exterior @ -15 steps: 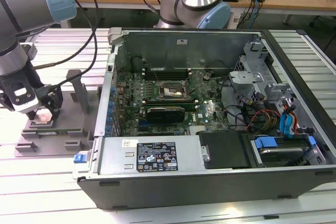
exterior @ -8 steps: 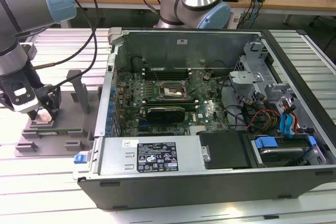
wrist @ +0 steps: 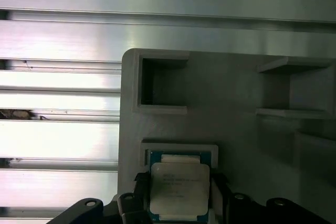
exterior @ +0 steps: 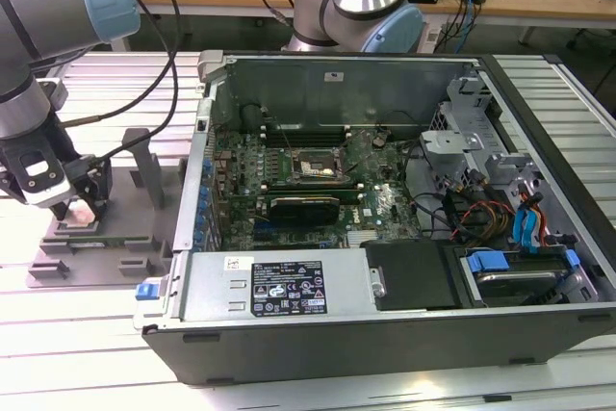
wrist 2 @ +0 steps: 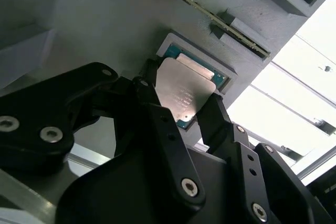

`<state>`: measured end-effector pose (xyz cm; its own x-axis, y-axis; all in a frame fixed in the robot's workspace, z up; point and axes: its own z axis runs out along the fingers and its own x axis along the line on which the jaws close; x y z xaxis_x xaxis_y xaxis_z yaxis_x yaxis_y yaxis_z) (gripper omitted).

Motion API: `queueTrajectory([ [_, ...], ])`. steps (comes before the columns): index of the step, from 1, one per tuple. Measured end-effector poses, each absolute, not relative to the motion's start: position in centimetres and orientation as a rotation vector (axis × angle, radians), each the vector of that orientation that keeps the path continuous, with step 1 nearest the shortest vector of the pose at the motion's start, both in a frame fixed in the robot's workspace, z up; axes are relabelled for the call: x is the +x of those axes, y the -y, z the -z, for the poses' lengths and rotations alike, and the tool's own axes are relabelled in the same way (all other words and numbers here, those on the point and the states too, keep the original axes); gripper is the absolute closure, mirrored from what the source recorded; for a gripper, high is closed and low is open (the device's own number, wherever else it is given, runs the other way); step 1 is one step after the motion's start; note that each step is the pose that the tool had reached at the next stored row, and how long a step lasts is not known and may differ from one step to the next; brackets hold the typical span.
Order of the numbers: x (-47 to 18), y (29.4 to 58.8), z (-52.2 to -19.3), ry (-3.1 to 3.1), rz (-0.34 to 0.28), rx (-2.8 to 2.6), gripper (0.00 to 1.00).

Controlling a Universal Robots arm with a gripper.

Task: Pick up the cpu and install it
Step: 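Pick up the cpu and move it towards the insertion slot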

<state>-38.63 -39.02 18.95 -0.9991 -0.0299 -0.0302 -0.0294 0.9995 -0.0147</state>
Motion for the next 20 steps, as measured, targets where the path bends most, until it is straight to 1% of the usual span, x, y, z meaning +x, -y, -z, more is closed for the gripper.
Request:
queueTrajectory([
  [3, -38.63, 39.02, -19.47, -3.111, 0.022, -0.046, 0.45],
  [17, -38.62, 38.66, -19.60, -3.111, 0.023, -0.046, 0.45],
  [18, -38.62, 38.66, -19.59, -3.111, 0.023, -0.046, 0.44],
  [19, -38.62, 38.66, -19.59, -3.111, 0.023, -0.046, 0.37],
  [20, -38.62, 38.65, -19.60, -3.111, 0.023, -0.046, 0.37],
])
